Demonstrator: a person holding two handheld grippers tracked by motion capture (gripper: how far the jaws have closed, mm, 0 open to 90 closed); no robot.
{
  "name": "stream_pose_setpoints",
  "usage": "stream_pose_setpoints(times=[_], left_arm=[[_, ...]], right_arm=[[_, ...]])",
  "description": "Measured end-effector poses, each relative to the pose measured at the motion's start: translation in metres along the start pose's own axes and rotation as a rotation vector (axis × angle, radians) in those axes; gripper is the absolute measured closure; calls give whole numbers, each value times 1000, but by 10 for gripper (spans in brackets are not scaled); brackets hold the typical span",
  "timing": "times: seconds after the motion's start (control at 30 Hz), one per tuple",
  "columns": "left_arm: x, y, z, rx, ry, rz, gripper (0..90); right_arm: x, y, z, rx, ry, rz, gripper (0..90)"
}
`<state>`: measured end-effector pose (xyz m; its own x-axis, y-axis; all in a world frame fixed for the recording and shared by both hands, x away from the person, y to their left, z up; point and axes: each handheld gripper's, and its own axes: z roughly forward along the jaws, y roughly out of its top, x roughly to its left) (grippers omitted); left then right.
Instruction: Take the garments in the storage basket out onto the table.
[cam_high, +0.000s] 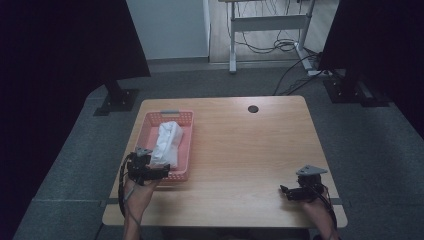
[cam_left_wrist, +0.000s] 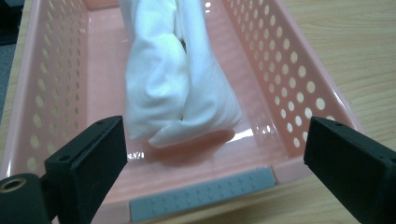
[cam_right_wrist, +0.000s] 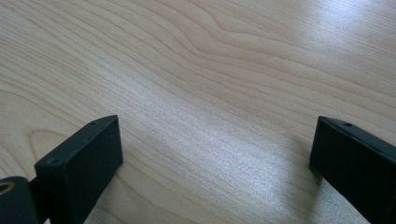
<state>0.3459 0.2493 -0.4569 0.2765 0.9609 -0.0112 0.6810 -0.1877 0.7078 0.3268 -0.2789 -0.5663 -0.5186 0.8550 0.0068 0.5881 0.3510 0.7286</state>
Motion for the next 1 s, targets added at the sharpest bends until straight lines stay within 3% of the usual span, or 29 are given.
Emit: stream_pose_setpoints(times=[0.43, 1.0], left_arm=[[-3, 20, 18, -5, -2, 25, 57], [4, 37, 34, -14, -3, 37, 58]], right_arm=[[0, 0, 0, 0, 1, 0, 21], [0, 0, 0, 0, 1, -1, 20]])
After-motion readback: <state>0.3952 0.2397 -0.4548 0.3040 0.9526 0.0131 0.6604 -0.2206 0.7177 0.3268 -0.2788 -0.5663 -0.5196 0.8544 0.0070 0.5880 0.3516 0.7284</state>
